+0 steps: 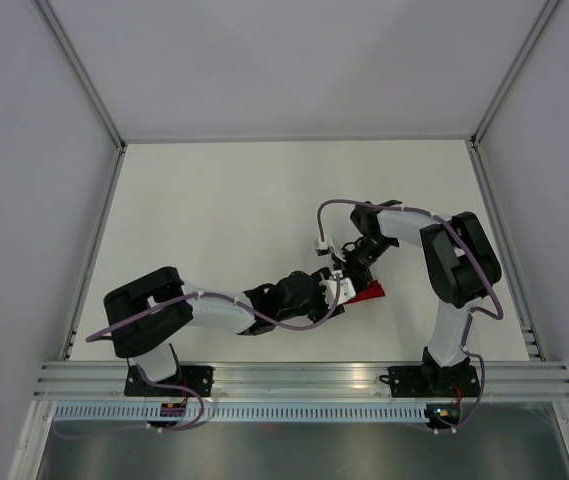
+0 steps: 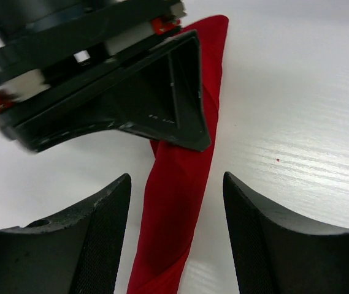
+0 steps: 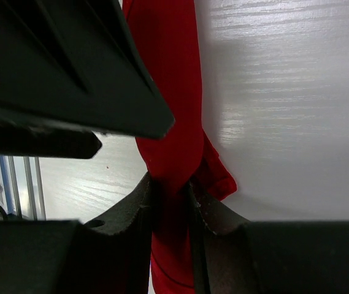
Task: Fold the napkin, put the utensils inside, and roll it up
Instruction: Roll the napkin with the utensil
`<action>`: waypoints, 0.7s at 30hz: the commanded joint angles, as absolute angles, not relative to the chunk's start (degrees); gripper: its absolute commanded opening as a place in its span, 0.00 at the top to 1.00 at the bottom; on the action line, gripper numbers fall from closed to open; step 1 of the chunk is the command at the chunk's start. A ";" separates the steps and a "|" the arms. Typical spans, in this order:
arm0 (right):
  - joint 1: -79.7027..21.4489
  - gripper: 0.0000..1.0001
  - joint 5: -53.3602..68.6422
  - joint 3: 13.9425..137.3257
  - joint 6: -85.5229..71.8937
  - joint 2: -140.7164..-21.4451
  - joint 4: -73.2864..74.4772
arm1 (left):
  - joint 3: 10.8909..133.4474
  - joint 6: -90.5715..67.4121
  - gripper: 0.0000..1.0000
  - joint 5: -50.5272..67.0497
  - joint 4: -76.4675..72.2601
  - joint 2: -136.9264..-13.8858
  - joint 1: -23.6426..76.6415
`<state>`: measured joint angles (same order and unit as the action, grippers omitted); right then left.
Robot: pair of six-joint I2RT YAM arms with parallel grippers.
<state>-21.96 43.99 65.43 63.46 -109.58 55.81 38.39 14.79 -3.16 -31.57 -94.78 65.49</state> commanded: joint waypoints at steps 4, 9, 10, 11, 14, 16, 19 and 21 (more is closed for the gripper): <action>-22.33 0.76 39.90 64.42 66.27 -114.08 53.17 | 43.94 25.57 0.34 -4.22 -26.90 -101.76 66.62; -22.06 0.76 39.81 64.86 66.80 -114.69 53.70 | 45.26 27.86 0.35 -3.96 -26.20 -104.59 66.53; -22.06 0.76 39.81 64.95 66.80 -114.78 53.79 | 45.70 28.04 0.36 -3.69 -25.41 -105.02 66.53; -21.97 0.76 39.81 65.04 66.71 -114.87 53.88 | 46.40 28.21 0.39 -2.65 -22.44 -106.07 66.53; -21.80 0.76 39.99 65.48 66.62 -115.22 54.40 | 49.12 27.34 0.54 -1.41 -17.42 -108.36 66.53; -21.71 0.73 40.17 65.65 66.45 -115.05 54.49 | 49.83 26.37 0.68 -0.71 -16.09 -108.89 66.53; -21.53 0.62 40.43 66.18 66.27 -114.61 54.75 | 50.18 24.71 0.81 -0.26 -14.68 -109.34 66.45; -21.45 0.53 40.52 66.97 66.01 -114.35 55.28 | 50.88 23.74 0.85 2.46 -13.37 -109.60 66.27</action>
